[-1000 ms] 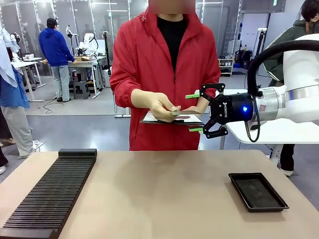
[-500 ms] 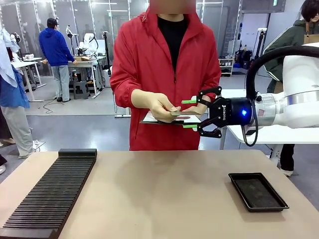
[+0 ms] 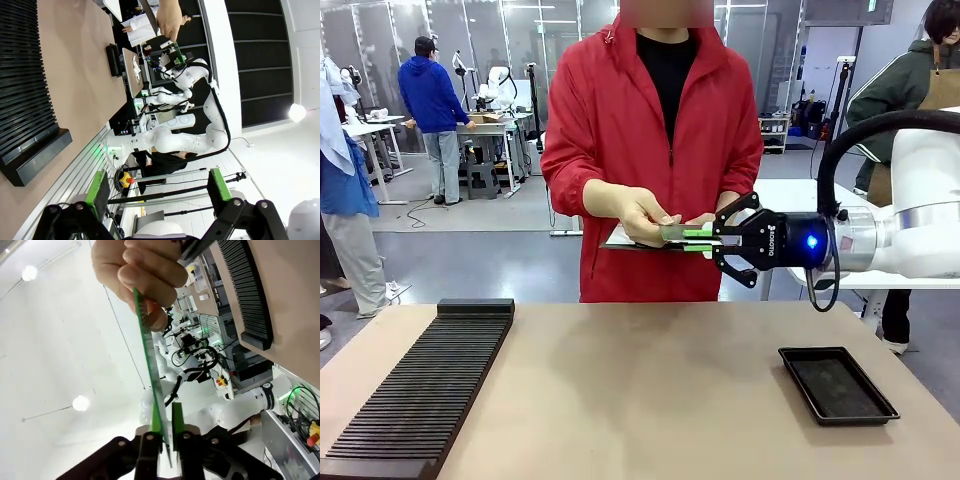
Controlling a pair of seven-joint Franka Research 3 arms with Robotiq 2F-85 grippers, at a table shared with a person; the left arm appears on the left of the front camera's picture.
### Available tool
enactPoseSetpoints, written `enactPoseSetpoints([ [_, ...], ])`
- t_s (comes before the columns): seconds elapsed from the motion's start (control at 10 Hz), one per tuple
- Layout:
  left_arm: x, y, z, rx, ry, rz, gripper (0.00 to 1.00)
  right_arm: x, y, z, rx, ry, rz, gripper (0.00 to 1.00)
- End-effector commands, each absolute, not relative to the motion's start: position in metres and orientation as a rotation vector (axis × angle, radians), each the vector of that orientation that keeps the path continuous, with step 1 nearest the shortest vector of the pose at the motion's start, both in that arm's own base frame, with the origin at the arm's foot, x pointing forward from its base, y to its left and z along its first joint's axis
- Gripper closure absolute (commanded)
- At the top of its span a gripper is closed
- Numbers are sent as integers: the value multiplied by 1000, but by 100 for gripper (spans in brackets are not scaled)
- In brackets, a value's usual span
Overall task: Inspect the PCB.
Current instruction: Pick up the Blank PCB that the human is holding.
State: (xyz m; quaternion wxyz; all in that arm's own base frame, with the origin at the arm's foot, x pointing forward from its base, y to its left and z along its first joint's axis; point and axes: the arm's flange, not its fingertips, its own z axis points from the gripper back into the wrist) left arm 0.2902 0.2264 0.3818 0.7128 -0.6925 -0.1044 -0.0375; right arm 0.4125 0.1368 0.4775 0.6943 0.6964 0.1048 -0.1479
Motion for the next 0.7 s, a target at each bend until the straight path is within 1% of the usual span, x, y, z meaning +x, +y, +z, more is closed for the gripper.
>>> enactPoseSetpoints([
  [0.0, 288, 227, 383, -1530, -223, -80, 0, 407, 140, 481, 1597, 213, -348, 100],
  [0.4, 288, 227, 383, -1530, -223, -80, 0, 410, 142, 482, 1595, 220, -312, 100],
  [0.6, 288, 227, 383, -1530, -223, -80, 0, 410, 138, 482, 1586, 224, -340, 100],
])
